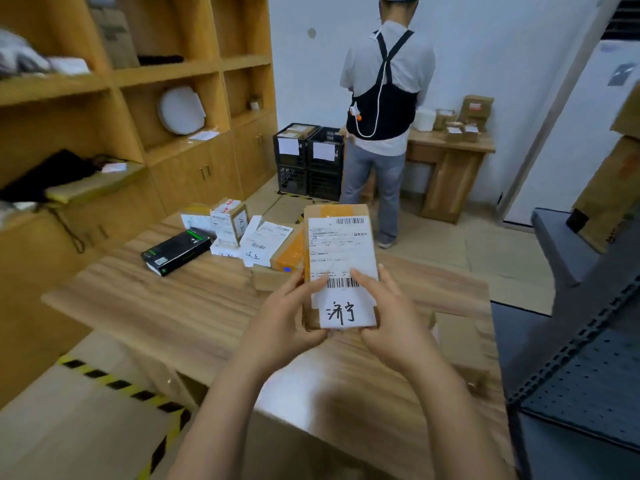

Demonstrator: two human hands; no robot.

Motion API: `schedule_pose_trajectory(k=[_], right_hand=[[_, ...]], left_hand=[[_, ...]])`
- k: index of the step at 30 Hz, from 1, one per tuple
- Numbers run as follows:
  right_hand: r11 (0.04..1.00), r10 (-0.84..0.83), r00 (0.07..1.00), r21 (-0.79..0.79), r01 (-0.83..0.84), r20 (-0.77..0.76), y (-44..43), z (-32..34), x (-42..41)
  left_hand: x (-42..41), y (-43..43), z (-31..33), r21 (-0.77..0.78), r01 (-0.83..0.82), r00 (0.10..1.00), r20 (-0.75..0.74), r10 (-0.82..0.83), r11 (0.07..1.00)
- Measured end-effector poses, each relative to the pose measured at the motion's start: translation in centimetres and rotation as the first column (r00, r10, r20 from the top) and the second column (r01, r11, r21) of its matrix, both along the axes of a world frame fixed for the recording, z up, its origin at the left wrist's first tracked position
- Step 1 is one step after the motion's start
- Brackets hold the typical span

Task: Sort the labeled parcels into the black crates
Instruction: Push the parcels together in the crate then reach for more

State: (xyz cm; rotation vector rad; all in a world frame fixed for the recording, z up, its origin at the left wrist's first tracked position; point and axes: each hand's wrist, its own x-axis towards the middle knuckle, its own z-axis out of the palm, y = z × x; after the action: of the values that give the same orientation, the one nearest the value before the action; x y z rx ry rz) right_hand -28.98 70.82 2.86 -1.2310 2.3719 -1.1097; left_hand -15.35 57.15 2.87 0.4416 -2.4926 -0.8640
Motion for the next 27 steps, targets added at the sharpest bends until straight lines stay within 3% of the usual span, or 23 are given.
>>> schedule_pose_trajectory(k=[8,16,23,27], right_hand=[[0.964,0.264,0.964,-0.021,-0.264,-0.013,-10.2,-0.9,8.1],[0.868,0.495,0.869,-0.044,-0.495,-0.021,-22.8,-0.4,21.1],[0.673,0.738,0.674,-0.032,-0.739,-0.03,-33.6,-0.7,36.1],[0.525,0.849,0.523,0.007,-0.851,-0.078,-37.8,-1.3,44.3]], left_hand=[[11.1,-6.4,-1.1,0.078,-0.25,0.968,0.052,0.247,0.965],[25.3,-14.1,-0.5,0.118,-0.524,0.851,0.049,0.522,0.843],[41.2,-20.0,-0.9,0.076,-0.75,0.661,0.037,0.75,0.657],[49.0,-20.5,-1.8,0.052,-0.866,0.5,0.029,0.866,0.498]])
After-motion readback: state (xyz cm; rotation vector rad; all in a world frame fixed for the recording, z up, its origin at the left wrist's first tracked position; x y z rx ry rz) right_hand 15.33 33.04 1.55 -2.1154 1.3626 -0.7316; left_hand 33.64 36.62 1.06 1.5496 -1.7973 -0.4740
